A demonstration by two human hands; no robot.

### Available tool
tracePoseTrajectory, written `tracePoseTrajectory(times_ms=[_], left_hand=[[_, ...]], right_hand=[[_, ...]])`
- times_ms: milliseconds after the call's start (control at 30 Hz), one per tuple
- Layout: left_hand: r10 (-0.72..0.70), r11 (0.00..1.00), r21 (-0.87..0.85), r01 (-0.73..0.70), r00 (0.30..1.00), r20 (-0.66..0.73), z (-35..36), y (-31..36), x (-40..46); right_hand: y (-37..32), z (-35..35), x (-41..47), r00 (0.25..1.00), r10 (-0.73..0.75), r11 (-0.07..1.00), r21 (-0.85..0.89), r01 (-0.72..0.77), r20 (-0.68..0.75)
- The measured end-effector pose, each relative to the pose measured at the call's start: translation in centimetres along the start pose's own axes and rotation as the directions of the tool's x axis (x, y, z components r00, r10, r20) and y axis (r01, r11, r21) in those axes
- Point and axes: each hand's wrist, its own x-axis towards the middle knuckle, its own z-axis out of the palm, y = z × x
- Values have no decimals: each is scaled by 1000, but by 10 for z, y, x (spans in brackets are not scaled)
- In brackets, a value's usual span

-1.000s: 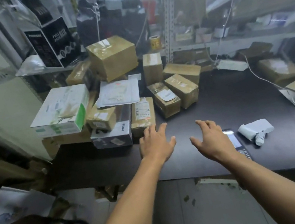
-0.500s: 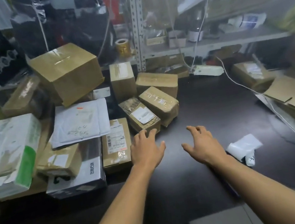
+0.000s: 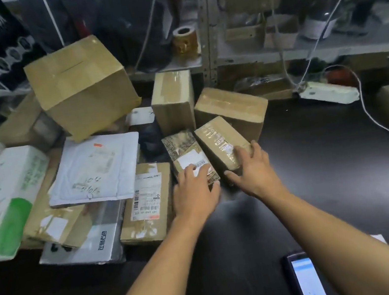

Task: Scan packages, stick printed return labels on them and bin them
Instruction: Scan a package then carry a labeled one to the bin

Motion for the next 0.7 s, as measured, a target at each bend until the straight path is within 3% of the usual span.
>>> tracePoseTrajectory(times_ms=[300, 500, 700], left_hand=[[-18, 1000, 22, 18, 1000, -23, 8, -4, 5], [69, 997, 18, -68, 998, -5, 13, -5, -22], [176, 980, -97, -174, 984, 3, 19, -15, -62]], right_hand=[[0, 9, 7, 999, 8, 999, -46, -10, -36], [6, 19, -48, 996, 82, 993, -83, -85, -46], [0, 43, -113, 976, 193, 979, -41, -197, -98]])
